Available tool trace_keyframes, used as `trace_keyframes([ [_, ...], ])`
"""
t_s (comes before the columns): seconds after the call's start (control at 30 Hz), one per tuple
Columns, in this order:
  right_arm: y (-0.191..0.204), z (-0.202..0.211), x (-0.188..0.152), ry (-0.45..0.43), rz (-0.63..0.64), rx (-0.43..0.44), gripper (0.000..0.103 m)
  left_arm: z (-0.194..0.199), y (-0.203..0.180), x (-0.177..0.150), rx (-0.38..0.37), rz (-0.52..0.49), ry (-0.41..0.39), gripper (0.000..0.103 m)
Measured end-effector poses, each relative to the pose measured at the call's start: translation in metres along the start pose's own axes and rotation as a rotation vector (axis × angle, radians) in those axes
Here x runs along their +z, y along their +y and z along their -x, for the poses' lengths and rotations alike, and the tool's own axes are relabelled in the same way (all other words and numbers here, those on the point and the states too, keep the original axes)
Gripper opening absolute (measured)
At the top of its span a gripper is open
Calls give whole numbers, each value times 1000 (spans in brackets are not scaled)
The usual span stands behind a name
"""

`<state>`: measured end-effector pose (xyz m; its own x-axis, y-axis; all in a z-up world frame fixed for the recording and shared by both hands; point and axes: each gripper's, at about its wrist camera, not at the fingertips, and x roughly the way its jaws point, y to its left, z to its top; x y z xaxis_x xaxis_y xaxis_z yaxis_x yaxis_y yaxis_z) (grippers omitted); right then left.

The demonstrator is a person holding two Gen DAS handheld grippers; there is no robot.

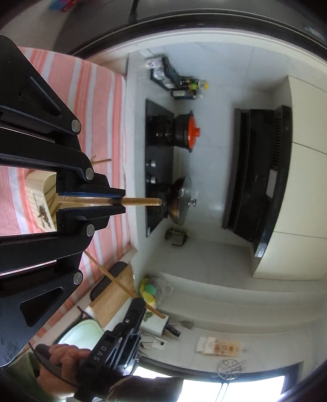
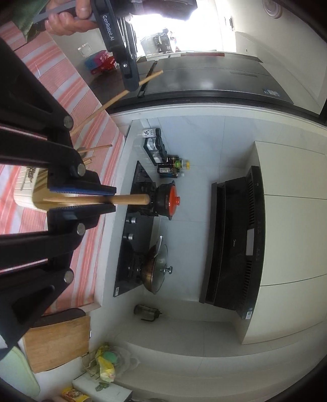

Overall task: Organize utensils
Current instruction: 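Lift both held chopsticks over the cream holder and lower them inside, then open both tools to release the chopsticks and withdraw from the holder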

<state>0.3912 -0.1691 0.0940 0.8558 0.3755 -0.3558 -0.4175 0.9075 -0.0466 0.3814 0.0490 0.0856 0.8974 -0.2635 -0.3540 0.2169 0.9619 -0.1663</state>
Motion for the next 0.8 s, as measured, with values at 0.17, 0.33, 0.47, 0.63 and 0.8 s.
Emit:
trace_keyframes([
  [0.17,9,-63,-15,99,43,59,7,-63,13,-14,27,11,123,4],
  [0.33,23,-138,-47,309,82,78,7,-118,32,-42,49,50,270,4],
  [0.47,24,-184,-65,413,83,65,7,-144,37,-57,59,56,332,5],
  [0.63,9,-201,-61,368,-34,56,21,-139,31,-59,67,47,312,38],
  [0.8,-9,-161,-41,235,-124,28,45,-89,19,-54,110,-18,198,81],
])
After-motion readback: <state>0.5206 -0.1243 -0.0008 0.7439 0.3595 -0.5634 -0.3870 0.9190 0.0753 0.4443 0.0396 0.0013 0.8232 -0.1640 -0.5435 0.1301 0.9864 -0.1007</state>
